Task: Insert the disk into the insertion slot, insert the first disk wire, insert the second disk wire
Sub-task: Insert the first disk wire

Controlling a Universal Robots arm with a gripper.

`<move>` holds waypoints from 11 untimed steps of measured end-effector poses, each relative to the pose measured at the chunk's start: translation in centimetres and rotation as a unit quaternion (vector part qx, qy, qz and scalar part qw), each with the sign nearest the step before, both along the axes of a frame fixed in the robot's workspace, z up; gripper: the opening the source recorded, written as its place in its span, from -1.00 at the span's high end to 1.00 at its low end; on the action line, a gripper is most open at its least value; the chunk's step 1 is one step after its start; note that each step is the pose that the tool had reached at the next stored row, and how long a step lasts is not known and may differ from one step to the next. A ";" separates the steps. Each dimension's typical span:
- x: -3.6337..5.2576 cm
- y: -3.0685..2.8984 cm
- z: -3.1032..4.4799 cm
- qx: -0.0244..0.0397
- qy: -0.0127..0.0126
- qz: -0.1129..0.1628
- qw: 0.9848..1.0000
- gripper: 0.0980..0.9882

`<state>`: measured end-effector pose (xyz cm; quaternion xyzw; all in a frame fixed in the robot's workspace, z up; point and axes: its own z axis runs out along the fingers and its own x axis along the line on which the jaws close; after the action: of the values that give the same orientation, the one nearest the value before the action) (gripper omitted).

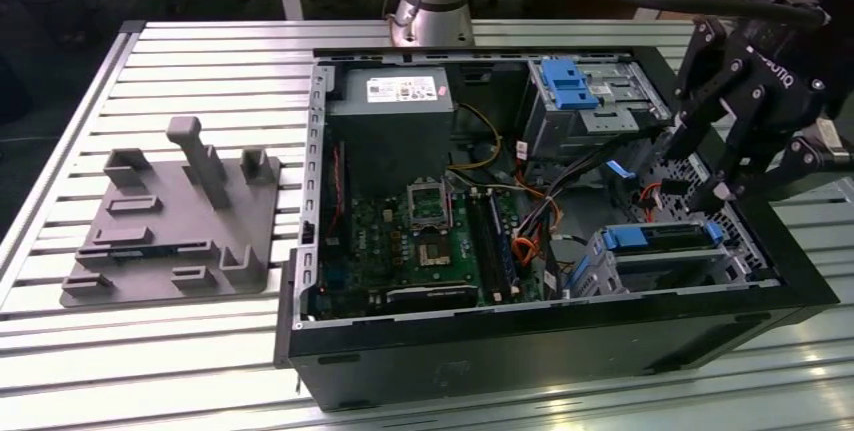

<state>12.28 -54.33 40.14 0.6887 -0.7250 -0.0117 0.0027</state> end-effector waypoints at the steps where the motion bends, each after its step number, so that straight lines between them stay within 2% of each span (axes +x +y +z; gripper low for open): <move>1: 0.06 0.32 0.01 0.000 0.000 0.000 1.000 -0.03; 4: 0.23 1.24 -0.02 -0.001 0.000 0.000 1.000 -0.03; 8: 0.36 3.00 -0.02 -0.003 0.000 0.000 1.000 -0.03; 9: 0.42 3.30 -0.04 -0.005 0.000 0.000 1.000 -0.03; 11: 0.59 3.37 -0.08 -0.007 0.000 -0.005 1.000 -0.03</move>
<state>12.88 -50.96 40.07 0.6849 -0.7285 -0.0066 0.0075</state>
